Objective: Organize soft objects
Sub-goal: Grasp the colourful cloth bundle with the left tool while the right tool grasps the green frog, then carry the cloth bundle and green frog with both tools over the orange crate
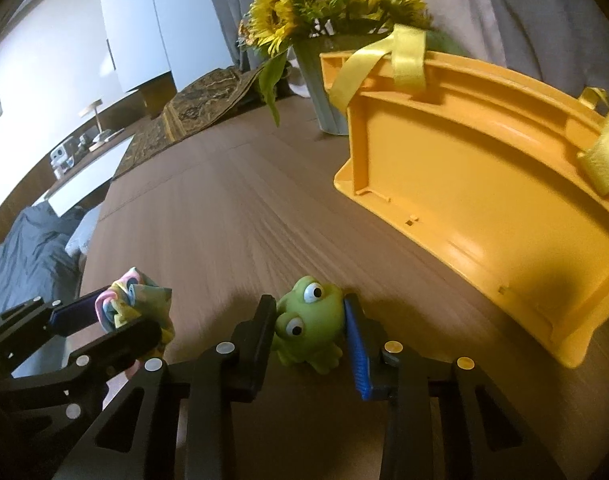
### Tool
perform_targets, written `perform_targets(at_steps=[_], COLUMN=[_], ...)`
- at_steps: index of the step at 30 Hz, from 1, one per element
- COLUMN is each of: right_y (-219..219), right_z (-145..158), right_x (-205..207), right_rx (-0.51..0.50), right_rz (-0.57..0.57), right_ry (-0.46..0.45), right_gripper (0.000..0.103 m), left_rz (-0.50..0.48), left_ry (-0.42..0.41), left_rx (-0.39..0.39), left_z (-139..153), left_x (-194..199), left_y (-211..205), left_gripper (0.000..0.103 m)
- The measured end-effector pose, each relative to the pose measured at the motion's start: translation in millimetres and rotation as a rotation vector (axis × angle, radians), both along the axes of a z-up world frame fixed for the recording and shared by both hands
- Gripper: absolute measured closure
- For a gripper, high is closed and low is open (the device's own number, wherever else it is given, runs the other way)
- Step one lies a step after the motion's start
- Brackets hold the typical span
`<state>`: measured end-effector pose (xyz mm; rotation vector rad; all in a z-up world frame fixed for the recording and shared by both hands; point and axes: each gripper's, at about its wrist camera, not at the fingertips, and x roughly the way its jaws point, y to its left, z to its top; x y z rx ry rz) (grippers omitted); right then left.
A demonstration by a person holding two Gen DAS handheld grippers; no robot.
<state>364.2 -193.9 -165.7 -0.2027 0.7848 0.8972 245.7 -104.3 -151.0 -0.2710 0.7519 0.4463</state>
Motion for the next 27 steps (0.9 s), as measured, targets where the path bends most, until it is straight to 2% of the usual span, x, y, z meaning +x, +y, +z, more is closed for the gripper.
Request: perform_targets(at_steps=[19, 27], right_y=[-31, -32], right_z=[69, 97], right_x=[-36, -50], right_rx=[0.084, 0.124], right_rz=[-0.198, -0.316], right_ry=[-0.066, -0.096], right_gripper=[0.068, 0.068], left_rz=[-0.106, -0.204], left_ry=[-0.128, -0.173], left_rx=[0.033, 0.044], left_z=[61, 85], left_x=[-20, -15], left_y=[5, 20], left_gripper=[0.059, 0.059])
